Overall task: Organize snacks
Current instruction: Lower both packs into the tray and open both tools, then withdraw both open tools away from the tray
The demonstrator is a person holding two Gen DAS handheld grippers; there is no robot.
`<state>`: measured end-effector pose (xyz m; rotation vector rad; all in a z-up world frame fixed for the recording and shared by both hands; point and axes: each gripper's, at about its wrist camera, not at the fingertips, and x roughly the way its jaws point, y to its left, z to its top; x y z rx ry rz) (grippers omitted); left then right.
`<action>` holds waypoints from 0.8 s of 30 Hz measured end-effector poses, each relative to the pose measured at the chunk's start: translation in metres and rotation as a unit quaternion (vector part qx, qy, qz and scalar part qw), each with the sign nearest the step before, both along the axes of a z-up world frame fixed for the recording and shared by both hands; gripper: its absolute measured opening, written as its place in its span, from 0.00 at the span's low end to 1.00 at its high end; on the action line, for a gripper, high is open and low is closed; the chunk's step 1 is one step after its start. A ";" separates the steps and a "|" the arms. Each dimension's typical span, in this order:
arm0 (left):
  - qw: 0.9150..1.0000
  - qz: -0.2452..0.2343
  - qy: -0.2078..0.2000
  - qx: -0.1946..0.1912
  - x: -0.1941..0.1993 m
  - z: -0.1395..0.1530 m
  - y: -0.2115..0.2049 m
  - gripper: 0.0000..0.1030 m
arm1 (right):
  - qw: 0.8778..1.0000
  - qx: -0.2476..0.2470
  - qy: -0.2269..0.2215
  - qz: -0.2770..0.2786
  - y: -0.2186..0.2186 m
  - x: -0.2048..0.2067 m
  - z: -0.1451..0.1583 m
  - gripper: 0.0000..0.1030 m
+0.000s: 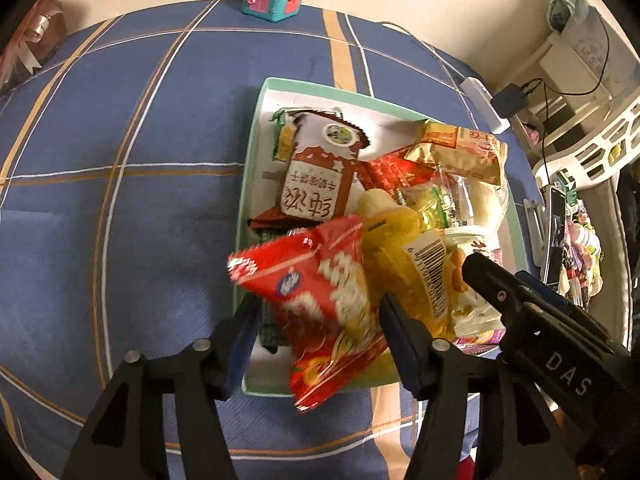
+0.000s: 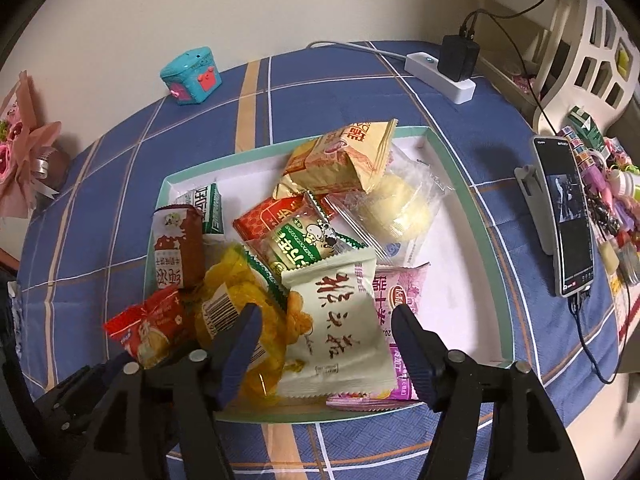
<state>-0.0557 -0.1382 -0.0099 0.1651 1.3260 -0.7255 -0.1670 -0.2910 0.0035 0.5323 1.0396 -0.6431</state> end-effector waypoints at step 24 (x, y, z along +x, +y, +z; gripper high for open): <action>0.989 0.104 -0.087 0.066 0.007 0.031 0.084 0.87 | 0.999 -0.032 0.001 0.038 0.060 -0.019 0.007 0.72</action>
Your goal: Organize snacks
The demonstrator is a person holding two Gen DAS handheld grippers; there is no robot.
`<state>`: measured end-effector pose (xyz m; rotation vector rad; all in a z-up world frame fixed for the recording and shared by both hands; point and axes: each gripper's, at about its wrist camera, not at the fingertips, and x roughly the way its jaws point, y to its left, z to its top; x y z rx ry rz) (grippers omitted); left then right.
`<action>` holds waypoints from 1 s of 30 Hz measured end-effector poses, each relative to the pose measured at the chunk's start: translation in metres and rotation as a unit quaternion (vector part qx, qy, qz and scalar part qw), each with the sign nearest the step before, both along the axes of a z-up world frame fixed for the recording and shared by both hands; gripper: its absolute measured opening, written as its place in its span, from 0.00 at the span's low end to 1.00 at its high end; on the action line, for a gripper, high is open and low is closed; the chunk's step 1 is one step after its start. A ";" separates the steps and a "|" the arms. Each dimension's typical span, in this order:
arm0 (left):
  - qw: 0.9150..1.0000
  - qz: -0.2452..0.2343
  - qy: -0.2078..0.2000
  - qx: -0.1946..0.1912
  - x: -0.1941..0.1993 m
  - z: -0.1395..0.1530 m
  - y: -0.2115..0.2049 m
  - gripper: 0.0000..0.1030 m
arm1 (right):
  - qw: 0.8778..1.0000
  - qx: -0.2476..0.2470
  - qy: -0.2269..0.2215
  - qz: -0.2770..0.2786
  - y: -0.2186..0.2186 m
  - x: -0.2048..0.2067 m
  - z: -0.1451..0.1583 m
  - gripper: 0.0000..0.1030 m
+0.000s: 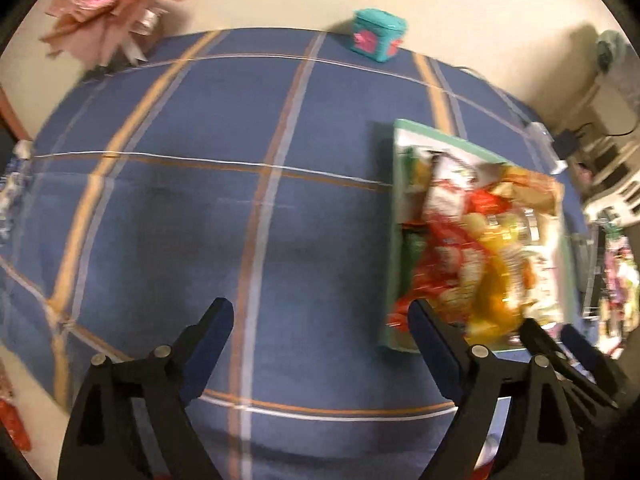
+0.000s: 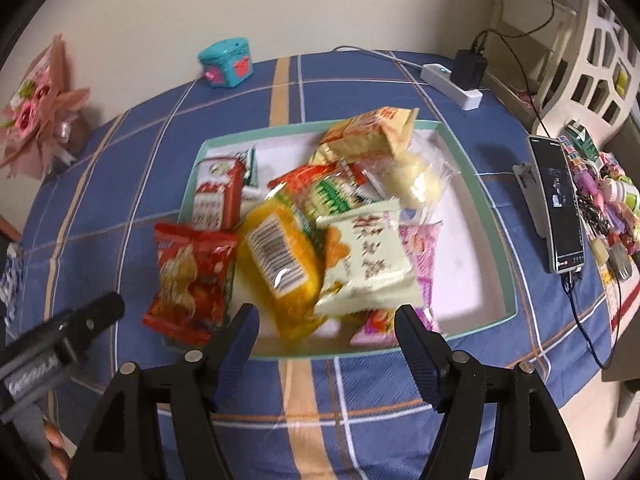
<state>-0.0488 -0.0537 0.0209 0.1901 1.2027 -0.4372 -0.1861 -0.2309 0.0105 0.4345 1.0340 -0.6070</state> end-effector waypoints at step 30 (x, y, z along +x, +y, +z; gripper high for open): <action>0.995 0.006 -0.049 0.087 -0.002 0.010 0.026 0.96 | 1.000 -0.010 -0.010 0.018 0.017 -0.002 0.004 1.00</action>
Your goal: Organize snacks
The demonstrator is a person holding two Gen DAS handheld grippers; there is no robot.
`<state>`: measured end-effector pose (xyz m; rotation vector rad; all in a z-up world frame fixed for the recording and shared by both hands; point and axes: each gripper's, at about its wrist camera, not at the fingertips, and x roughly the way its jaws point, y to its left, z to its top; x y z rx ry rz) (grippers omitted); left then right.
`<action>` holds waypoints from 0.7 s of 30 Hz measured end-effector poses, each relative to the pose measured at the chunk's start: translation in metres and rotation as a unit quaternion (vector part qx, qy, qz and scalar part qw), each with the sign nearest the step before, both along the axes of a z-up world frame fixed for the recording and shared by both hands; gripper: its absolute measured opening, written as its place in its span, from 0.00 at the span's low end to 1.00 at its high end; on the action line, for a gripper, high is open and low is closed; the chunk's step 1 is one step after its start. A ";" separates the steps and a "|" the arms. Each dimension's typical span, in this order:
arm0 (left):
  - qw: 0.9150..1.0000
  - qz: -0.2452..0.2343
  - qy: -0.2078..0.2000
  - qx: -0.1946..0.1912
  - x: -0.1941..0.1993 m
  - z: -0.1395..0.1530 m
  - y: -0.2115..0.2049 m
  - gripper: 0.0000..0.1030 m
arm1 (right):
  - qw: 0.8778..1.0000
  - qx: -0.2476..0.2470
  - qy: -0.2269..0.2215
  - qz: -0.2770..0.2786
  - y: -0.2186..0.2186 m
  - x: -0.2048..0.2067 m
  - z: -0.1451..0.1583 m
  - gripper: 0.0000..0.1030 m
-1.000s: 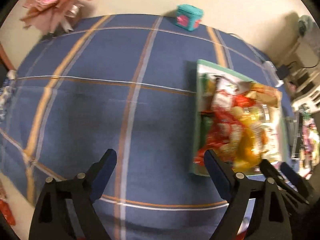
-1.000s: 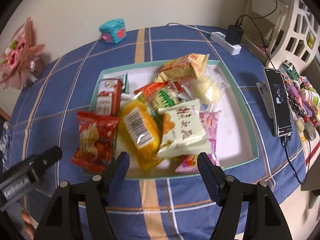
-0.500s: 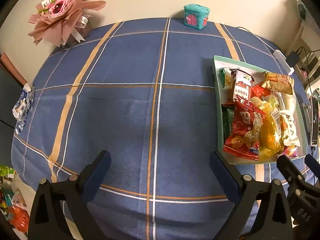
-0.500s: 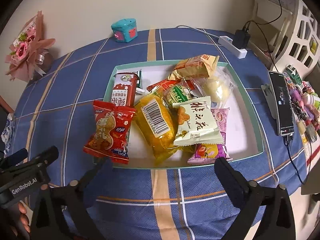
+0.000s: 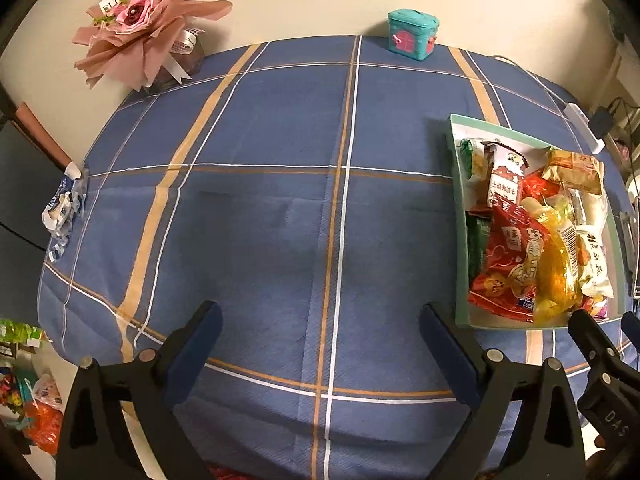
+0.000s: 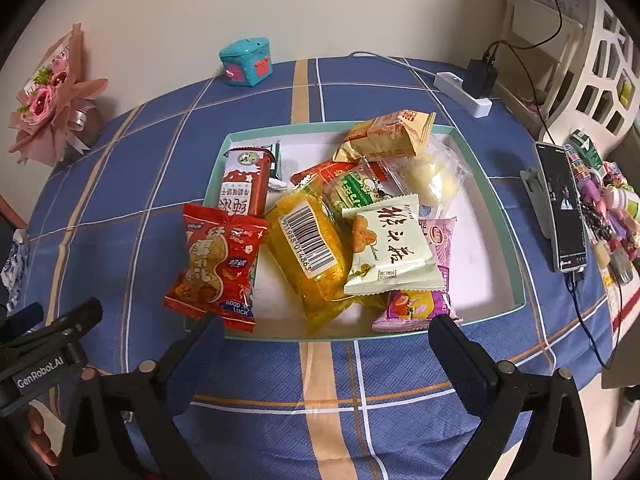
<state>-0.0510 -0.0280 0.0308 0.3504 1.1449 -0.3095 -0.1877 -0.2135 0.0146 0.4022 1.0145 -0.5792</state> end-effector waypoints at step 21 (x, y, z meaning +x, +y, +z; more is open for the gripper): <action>1.000 -0.009 0.014 -0.018 0.000 0.001 -0.003 0.96 | 1.000 -0.009 0.002 0.011 0.003 0.003 0.002 1.00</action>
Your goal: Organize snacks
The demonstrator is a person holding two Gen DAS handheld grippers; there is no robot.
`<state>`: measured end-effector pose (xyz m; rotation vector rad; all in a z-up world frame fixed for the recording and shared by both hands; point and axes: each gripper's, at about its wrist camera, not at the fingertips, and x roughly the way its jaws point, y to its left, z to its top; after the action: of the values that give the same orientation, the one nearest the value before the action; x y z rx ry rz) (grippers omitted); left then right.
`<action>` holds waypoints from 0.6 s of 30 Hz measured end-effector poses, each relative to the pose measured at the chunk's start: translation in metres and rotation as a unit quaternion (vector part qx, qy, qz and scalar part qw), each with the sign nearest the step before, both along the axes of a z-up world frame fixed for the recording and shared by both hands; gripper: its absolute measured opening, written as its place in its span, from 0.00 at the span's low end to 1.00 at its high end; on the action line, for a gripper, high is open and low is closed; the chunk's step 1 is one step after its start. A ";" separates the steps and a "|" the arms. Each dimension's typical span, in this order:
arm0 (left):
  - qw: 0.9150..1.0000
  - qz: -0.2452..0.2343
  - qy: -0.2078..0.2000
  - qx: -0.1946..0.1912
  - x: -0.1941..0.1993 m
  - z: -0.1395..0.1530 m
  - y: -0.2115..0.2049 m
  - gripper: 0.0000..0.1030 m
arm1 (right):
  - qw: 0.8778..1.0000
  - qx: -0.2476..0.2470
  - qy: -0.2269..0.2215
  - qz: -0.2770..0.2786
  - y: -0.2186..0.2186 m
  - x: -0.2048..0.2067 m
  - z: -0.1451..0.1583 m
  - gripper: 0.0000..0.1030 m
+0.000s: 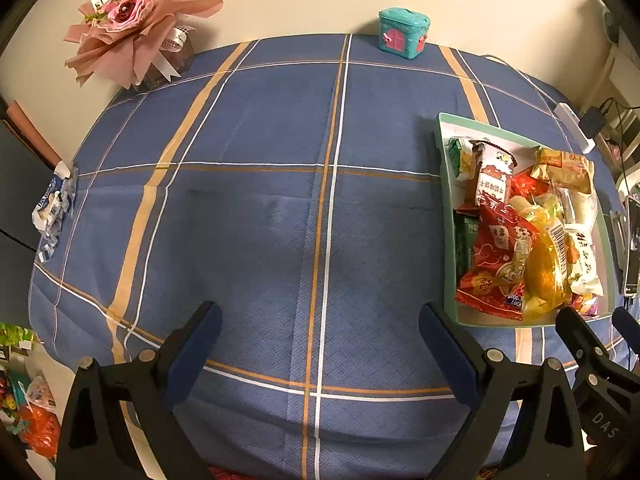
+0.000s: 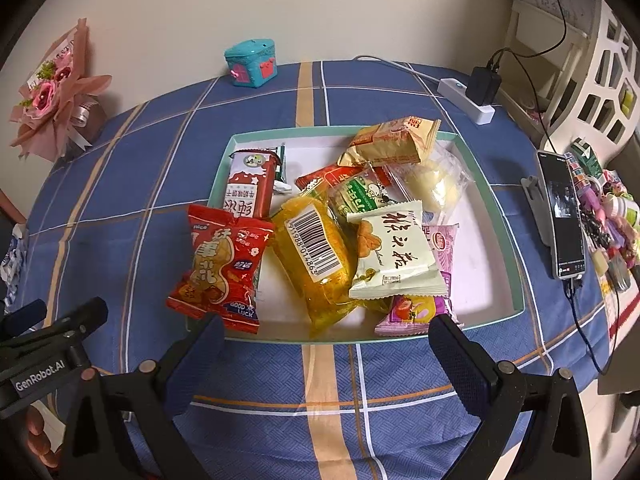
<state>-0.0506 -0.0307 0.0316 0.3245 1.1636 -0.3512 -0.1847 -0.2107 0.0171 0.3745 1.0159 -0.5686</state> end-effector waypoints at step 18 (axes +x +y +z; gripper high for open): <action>1.000 0.004 0.012 -0.003 0.002 -0.003 0.000 0.96 | 1.000 -0.001 0.003 0.003 0.002 0.001 0.000 1.00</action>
<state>-0.0483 -0.0303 0.0290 0.3102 1.1874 -0.3524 -0.1841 -0.2088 0.0169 0.3693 1.0211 -0.5659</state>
